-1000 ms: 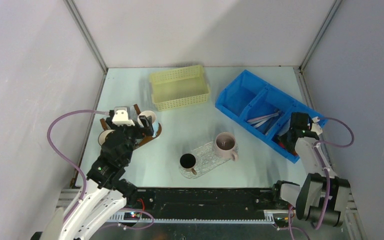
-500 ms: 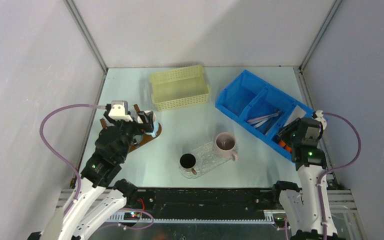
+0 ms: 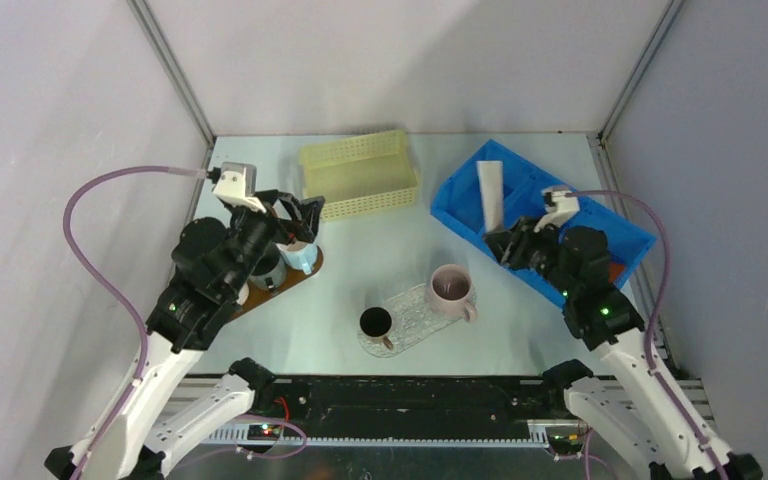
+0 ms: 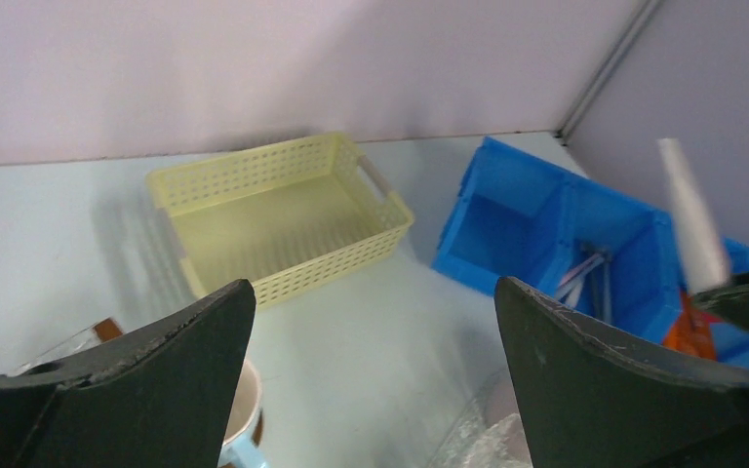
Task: Prepare toiletry sets of a toothbrush and toothpaste on the tray
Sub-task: Pick up the toothpaste from the storage box.
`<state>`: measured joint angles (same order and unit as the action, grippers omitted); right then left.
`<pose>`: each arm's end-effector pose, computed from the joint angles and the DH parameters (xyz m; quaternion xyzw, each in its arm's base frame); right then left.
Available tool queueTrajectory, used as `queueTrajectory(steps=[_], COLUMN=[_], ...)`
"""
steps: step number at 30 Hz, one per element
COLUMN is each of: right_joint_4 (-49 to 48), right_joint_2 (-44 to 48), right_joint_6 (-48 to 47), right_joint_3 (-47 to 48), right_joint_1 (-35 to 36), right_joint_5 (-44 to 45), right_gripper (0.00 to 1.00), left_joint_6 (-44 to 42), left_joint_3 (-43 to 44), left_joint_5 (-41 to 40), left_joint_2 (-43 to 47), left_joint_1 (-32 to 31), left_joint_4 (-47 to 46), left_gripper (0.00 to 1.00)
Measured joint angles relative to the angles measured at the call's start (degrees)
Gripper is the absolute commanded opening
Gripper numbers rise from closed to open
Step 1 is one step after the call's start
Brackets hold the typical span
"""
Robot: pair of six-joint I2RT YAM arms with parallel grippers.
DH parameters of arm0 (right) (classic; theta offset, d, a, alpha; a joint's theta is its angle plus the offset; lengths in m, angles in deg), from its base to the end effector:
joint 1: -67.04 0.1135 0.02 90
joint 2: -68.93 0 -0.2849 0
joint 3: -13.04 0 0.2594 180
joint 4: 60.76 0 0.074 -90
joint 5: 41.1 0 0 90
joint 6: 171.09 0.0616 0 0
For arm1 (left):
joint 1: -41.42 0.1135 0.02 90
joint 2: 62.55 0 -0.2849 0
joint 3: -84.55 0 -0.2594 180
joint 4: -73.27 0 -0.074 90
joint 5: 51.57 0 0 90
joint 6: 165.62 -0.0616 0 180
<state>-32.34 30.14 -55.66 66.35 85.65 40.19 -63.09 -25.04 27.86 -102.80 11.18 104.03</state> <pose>0.1676 0.0663 0.3246 0.0000 0.7866 0.2859 0.5473 0.1451 -0.0715 0.4265 0.0449 0.7093 -0.1944 0.6761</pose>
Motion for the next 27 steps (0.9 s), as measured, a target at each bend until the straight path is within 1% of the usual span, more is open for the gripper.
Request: queueTrajectory(steps=[3, 9, 14, 19, 21, 23, 27], right_joint_4=[-3.87, -8.83, -13.03, -15.28, -15.45, -15.74, -16.17], right_joint_2=[-3.52, -9.68, -13.97, -16.46, -17.07, -17.44, -17.49], right_joint_6=[-3.34, -9.25, -13.55, -16.94, -17.9, -18.73, -19.93], right_joint_3=[1.27, 4.87, 7.67, 8.5, 8.59, 8.59, 8.66], right_joint_1=[6.14, 15.93, 21.64, 25.14, 26.08, 26.69, 27.32], right_joint_5=[-1.2, -1.68, -2.73, -3.67, -3.98, -4.42, -5.14], right_gripper=[0.0, 0.0, 0.0, 0.0, 0.0, 0.0, 0.0], left_joint_6=[0.87, 4.46, 9.18, 14.29, 16.11, 17.62, 19.96], left_joint_3=[2.99, 8.66, 11.32, 12.57, 12.57, 12.57, 12.57], left_joint_5=[2.95, 9.57, 15.28, 20.22, 21.77, 22.95, 24.52], left_joint_2=[-2.49, -7.72, -11.85, -15.37, -16.26, -16.94, -18.03], left_joint_1=[0.0, 0.0, 0.02, 0.02, 0.02, 0.02, 0.0], left_joint_4=[0.33, 0.83, 1.2, 0.79, 0.72, 0.68, 0.5], left_gripper=[1.0, 1.0, 1.0, 0.99, 0.97, 0.92, 0.81])
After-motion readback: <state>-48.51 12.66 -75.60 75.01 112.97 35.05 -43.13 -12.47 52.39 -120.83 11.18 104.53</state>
